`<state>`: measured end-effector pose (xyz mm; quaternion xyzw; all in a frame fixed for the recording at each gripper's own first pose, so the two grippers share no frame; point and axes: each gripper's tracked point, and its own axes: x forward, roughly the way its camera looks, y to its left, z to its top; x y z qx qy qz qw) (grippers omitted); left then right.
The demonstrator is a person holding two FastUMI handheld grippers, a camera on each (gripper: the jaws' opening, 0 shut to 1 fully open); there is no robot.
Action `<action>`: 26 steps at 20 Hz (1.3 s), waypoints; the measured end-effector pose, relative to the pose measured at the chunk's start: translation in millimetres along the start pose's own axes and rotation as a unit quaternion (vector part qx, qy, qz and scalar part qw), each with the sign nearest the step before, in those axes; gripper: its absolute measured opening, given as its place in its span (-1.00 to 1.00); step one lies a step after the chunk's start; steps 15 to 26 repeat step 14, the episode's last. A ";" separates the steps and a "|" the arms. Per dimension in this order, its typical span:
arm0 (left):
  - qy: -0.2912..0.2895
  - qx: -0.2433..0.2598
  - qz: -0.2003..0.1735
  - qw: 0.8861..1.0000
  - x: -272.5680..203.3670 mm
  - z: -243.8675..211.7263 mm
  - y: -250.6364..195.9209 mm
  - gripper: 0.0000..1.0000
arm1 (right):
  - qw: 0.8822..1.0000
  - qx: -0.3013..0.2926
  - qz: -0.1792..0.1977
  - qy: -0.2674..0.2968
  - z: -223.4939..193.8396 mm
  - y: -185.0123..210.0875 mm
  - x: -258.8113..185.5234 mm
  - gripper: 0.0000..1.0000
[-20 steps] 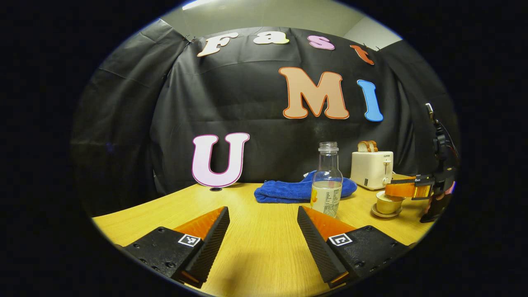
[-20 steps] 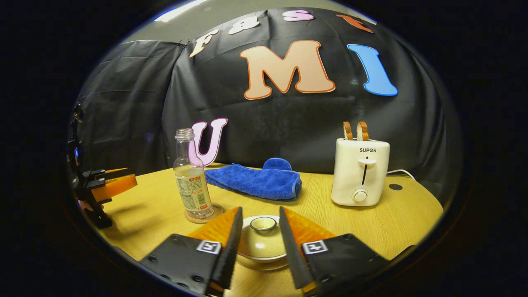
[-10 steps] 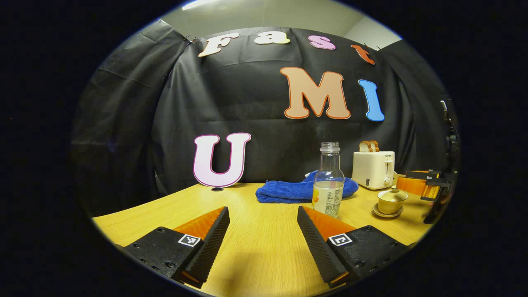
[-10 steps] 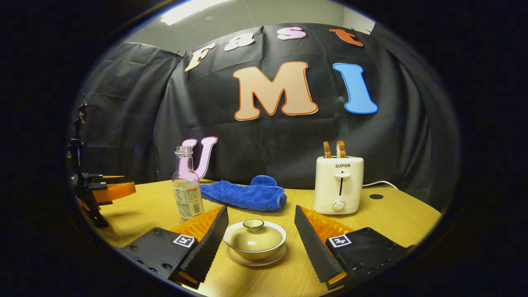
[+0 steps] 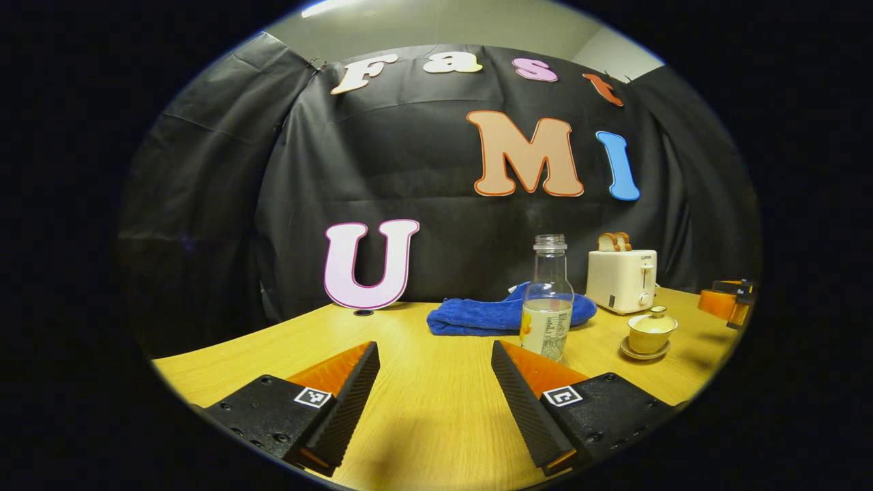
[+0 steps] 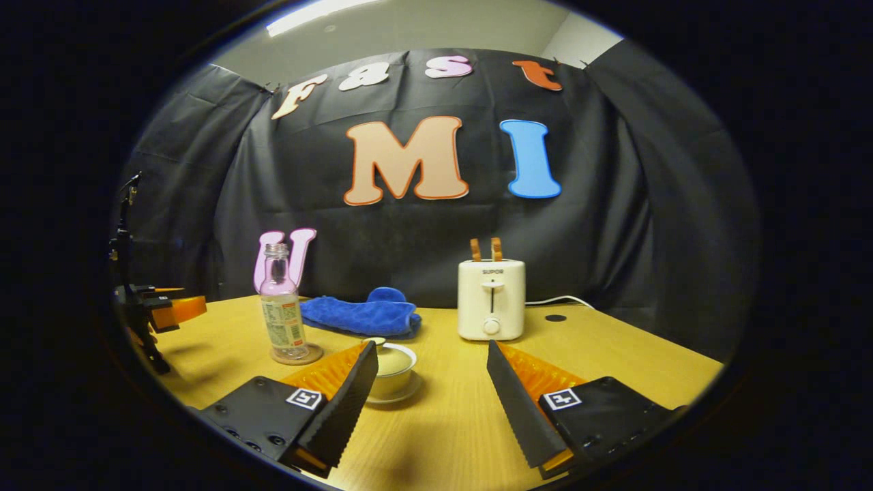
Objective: Open the teacup lid with one hand, grasp the water bottle and pour water into the teacup with the other hand; after pouring, place the water bottle on the coaster and then close the teacup lid.
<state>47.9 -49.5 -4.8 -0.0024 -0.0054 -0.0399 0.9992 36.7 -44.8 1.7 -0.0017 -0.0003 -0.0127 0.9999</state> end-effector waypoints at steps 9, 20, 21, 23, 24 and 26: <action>0.000 0.001 0.034 0.999 -3.0 -0.1 13.3 0.90 | 0.994 -0.005 -0.113 -0.006 2.5 -43.4 -18.7 0.94; 0.000 0.001 0.055 0.998 -5.2 -0.6 20.9 0.91 | 0.993 -0.005 -0.120 -0.006 2.3 -46.1 -19.8 0.93; 0.000 0.001 0.055 0.998 -5.2 -0.6 20.9 0.91 | 0.993 -0.005 -0.120 -0.006 2.3 -46.1 -19.8 0.93; 0.000 0.001 0.055 0.998 -5.2 -0.6 20.9 0.91 | 0.993 -0.005 -0.120 -0.006 2.3 -46.1 -19.8 0.93; 0.000 0.001 0.055 0.998 -5.2 -0.6 20.9 0.91 | 0.993 -0.005 -0.120 -0.006 2.3 -46.1 -19.8 0.93; 0.000 0.001 0.055 0.998 -5.2 -0.6 20.9 0.91 | 0.993 -0.005 -0.120 -0.006 2.3 -46.1 -19.8 0.93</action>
